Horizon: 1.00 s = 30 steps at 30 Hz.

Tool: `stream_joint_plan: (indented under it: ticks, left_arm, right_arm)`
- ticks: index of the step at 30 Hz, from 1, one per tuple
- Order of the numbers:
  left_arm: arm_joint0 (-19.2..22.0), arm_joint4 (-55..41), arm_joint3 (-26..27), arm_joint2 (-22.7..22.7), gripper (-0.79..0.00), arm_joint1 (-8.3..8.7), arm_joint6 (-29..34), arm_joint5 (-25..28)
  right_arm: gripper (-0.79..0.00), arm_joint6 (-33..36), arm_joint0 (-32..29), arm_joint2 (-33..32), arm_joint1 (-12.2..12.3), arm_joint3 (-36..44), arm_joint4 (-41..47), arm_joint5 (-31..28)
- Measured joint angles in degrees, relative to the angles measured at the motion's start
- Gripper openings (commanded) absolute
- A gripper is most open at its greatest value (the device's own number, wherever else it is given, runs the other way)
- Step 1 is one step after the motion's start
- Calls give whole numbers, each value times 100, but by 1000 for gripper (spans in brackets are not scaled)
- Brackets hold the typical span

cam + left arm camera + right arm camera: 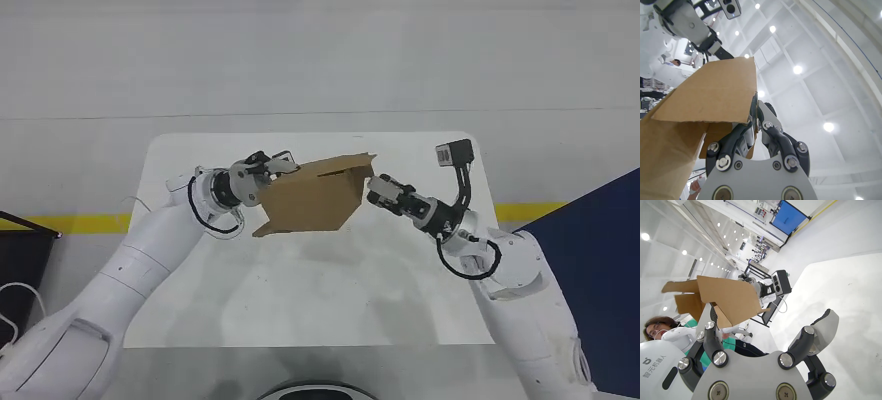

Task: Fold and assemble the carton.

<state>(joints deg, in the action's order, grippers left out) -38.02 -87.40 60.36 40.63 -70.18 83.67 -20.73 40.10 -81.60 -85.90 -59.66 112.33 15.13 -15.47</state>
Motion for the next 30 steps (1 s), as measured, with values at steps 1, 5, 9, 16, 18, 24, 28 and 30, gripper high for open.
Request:
stream_joint_plan:
  ticks: [1,5,9,16,18,24,28,30]
  left_arm:
    - [-6,-76,5,-5,-785,0,-10,-2]
    - [-2,9,3,-3,-785,1,-13,-2]
    - [-4,5,6,-2,-785,1,-13,0]
    - [-250,-84,326,249,-785,5,-190,-119]
    - [-283,17,427,313,-785,11,-169,-135]
    - [-362,226,577,407,-785,-10,-299,-222]
    - [-362,380,560,405,-785,-46,-433,-288]
    - [-361,458,547,410,-785,-65,-501,-294]
  right_arm:
    - [0,2,-63,-80,3,17,108,-76]
    - [0,214,-270,-263,1,70,891,-453]
    - [0,224,-272,-249,-2,73,1009,-459]
    - [0,108,-182,-59,-8,-20,537,-120]
    - [0,81,-74,32,-8,-86,294,112]
    - [0,168,146,275,-24,-6,151,255]
    - [0,242,169,342,-33,138,292,173]
    - [0,271,153,345,-33,187,323,154]
